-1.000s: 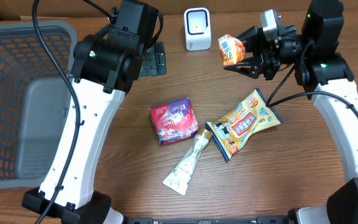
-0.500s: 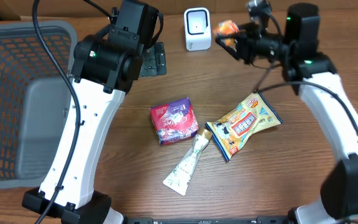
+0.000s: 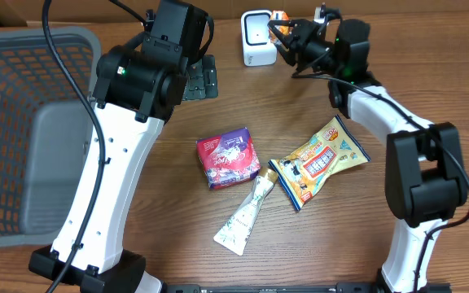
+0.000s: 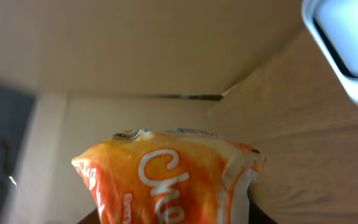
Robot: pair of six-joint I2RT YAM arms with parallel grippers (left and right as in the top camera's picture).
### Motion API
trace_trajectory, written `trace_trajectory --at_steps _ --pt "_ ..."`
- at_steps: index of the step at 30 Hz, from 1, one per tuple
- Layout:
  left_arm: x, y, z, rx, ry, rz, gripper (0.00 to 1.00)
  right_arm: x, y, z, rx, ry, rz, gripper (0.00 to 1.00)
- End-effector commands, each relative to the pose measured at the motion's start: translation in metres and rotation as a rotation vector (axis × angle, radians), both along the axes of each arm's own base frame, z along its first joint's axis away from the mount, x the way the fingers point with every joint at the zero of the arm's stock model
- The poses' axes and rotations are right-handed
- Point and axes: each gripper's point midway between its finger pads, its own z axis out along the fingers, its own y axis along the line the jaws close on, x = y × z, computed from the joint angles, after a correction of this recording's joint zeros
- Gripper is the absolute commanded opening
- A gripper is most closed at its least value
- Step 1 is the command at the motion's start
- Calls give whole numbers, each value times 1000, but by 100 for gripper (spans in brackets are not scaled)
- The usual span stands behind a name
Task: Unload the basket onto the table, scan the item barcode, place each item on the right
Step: 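Hold the Kleenex pack in front of the white scanner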
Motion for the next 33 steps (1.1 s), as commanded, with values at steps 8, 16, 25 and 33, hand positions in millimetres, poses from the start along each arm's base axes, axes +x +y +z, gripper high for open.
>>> trace_trajectory --at_steps 8,16,25,33 --pt "-3 3 13 -6 -37 11 100 30 8 10 335 240 -424 36" --pt "-3 3 13 -6 -38 11 100 46 1 -8 396 280 -585 40" --pt "-3 3 13 -6 -38 11 100 95 49 -15 579 350 -418 32" --pt "-3 3 13 -6 -38 11 100 101 48 -23 561 379 -450 40"
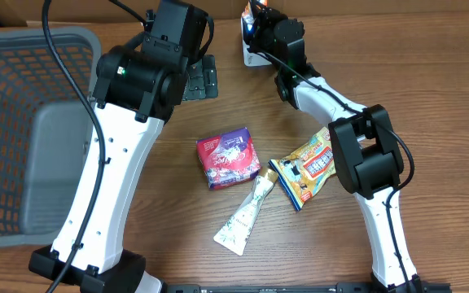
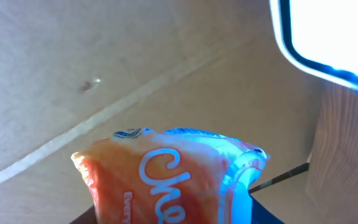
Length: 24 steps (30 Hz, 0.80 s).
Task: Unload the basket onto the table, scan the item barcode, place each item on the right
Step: 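Hold the Kleenex pack in front of the white scanner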
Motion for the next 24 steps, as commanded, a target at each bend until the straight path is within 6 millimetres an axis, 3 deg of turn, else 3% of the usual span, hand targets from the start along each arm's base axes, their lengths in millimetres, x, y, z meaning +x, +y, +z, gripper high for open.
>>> trace_trajectory --at_steps 1,9,20,22,24 --pt "-3 3 13 -6 -37 11 100 3 2 16 136 35 -2 40" --pt "-3 3 13 -6 -37 11 100 -10 23 -5 107 125 116 34" --pt "-3 3 13 -6 -37 11 100 -22 38 -2 98 119 249 22" --pt "-3 3 13 -6 -37 11 100 -21 33 2 4 36 283 19" --pt "-3 3 13 -6 -37 11 100 -20 27 17 -138 -134 318 9"
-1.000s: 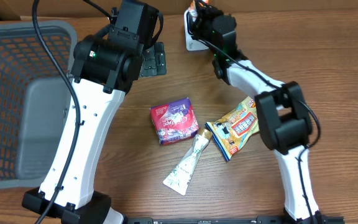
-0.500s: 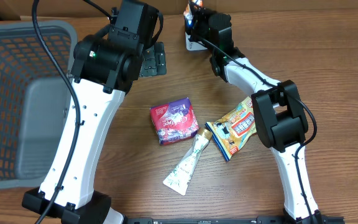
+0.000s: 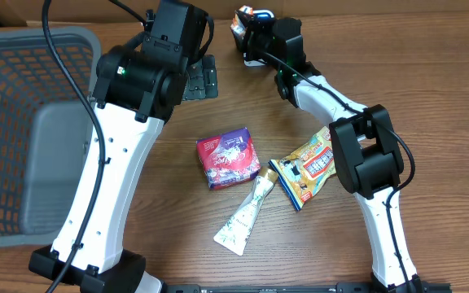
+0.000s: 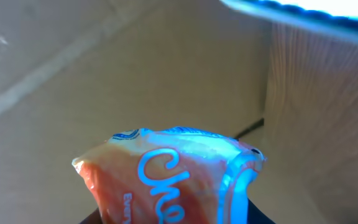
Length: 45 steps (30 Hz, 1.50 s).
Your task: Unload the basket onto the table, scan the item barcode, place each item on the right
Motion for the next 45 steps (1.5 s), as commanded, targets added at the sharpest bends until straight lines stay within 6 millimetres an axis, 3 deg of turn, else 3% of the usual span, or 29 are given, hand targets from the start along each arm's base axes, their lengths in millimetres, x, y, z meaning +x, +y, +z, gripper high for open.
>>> trace_trajectory --at_steps 1,5,8,9,12,16,20,23,27,32,37,40,41,43,45 --pt "-3 3 13 -6 -38 11 100 2 -11 39 -155 -302 100 6" --pt "-3 3 13 -6 -38 10 100 -3 -34 74 -330 -518 162 4" --pt "-3 3 13 -6 -38 11 100 -5 -63 97 -457 -553 170 4" --pt "-3 3 13 -6 -38 11 100 -7 -76 102 -527 -545 167 4" --pt "-3 3 13 -6 -37 11 100 -18 -144 95 -836 -372 106 4" --pt "-3 3 13 -6 -38 11 100 -78 -273 86 -1331 54 -62 4" --pt "-3 3 13 -6 -38 10 100 -170 -388 92 -1660 523 -211 9" --pt "-3 4 13 -6 -37 12 100 -218 -445 81 -1722 785 -231 13" --pt "-3 3 13 -6 -38 11 100 -263 -503 39 -1610 1017 -240 15" --pt "-3 3 13 -6 -38 10 100 -299 -551 -32 -1249 1084 -274 15" --pt "-3 3 13 -6 -38 11 100 -342 -579 -77 -1143 1185 -321 18" --pt "-3 3 13 -6 -38 11 100 -355 -590 -98 -1158 1183 -319 22" --pt "-3 3 13 -6 -38 11 100 -356 -593 -101 -1170 1175 -314 29" --pt "-3 3 13 -6 -38 11 100 -356 -597 -104 -1185 1158 -311 68" --pt "-3 3 13 -6 -38 10 100 -351 -599 -103 -1198 1129 -304 99"
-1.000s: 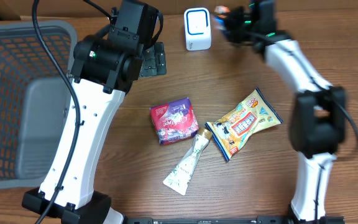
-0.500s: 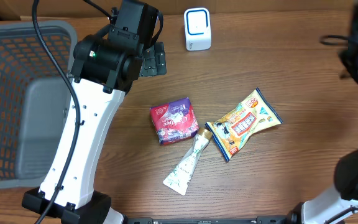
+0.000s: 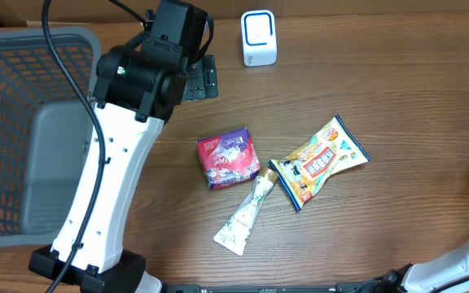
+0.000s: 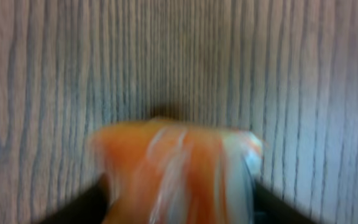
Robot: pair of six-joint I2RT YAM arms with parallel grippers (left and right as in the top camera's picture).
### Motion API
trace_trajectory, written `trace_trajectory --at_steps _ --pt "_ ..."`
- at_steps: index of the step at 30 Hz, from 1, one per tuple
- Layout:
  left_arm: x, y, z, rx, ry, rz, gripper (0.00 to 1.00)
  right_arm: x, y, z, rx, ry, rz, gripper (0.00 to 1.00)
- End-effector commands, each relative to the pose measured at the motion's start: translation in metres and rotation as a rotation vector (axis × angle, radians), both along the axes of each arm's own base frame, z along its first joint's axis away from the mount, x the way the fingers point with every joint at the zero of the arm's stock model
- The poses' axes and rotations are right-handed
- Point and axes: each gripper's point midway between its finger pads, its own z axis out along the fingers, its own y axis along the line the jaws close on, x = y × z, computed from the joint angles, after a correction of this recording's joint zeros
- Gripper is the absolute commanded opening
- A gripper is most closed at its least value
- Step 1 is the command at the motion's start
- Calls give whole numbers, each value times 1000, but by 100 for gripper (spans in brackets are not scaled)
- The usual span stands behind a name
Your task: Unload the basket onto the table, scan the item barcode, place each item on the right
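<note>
The white scanner [image 3: 259, 37] with its blue-rimmed window stands at the back of the table, with nothing in front of it. An orange and white snack bag [image 4: 173, 168], blurred by motion, fills the lower part of the right wrist view over bare wood grain. My right gripper [image 4: 176, 208] is shut on it, one dark finger showing at each side of the bag. In the overhead view only parts of the right arm show at the right edge; its gripper is out of frame. My left gripper [image 3: 200, 78] hovers left of the scanner, its jaws unclear.
A grey mesh basket [image 3: 6, 49] takes up the left side. In the middle of the table lie a purple and red packet [image 3: 229, 157], a yellow snack bag [image 3: 320, 161] and a white and green tube [image 3: 247, 213].
My right gripper held the orange bag right by the scanner; now the arm is gone from there to the table's right edge, and the bag hangs over bare wood. The left arm has not moved.
My right gripper held the orange bag just right of the scanner, then directly in front of its lit window, then at the scanner's left side. Now the bag is far from the scanner, still gripped. The items on the table stayed put throughout.
</note>
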Motion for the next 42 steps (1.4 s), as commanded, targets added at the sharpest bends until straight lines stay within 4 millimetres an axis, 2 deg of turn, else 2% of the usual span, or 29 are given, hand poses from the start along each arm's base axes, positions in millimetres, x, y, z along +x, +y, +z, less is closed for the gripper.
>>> trace_trajectory --at_steps 1,4,7,9,13,14,15,16,19,20,23,27,29,32,35,37,42 --pt "-3 3 13 -6 -38 10 100 13 -3 10 -8 -42 91 100" --pt "-3 3 13 -6 -38 10 100 29 -5 24 -6 -96 122 100" --pt "-3 3 13 -6 -38 11 100 46 -1 47 7 -170 156 100" --pt "-4 3 13 -6 -37 11 100 65 10 62 37 -253 198 100" --pt "-3 3 13 -6 -38 11 100 100 50 91 83 -384 329 100" --pt "-3 3 13 -6 -38 11 100 107 63 97 85 -398 365 100" --pt "-3 3 13 -6 -38 11 100 120 92 107 84 -406 455 100" --pt "-3 3 13 -6 -38 11 100 126 111 112 88 -405 509 100" --pt "-3 3 13 -6 -38 11 100 138 172 120 120 -398 652 100" --pt "-3 3 13 -6 -38 11 100 141 198 121 152 -400 720 100" --pt "-3 3 13 -6 -38 11 100 135 275 121 323 -403 940 100" --pt "-3 3 13 -6 -38 11 100 114 319 119 445 -381 1200 100" --pt "-3 3 13 -6 -38 11 100 104 328 118 506 -403 1319 100" --pt "-3 3 13 -6 -38 11 100 96 322 108 533 -418 1382 100" --pt "-3 3 13 -6 -38 11 100 91 307 88 546 -391 1369 100" --pt "-4 3 13 -6 -37 11 100 88 297 67 571 -375 1332 100" --pt "-3 3 13 -6 -38 11 100 83 297 26 608 -380 1314 100"
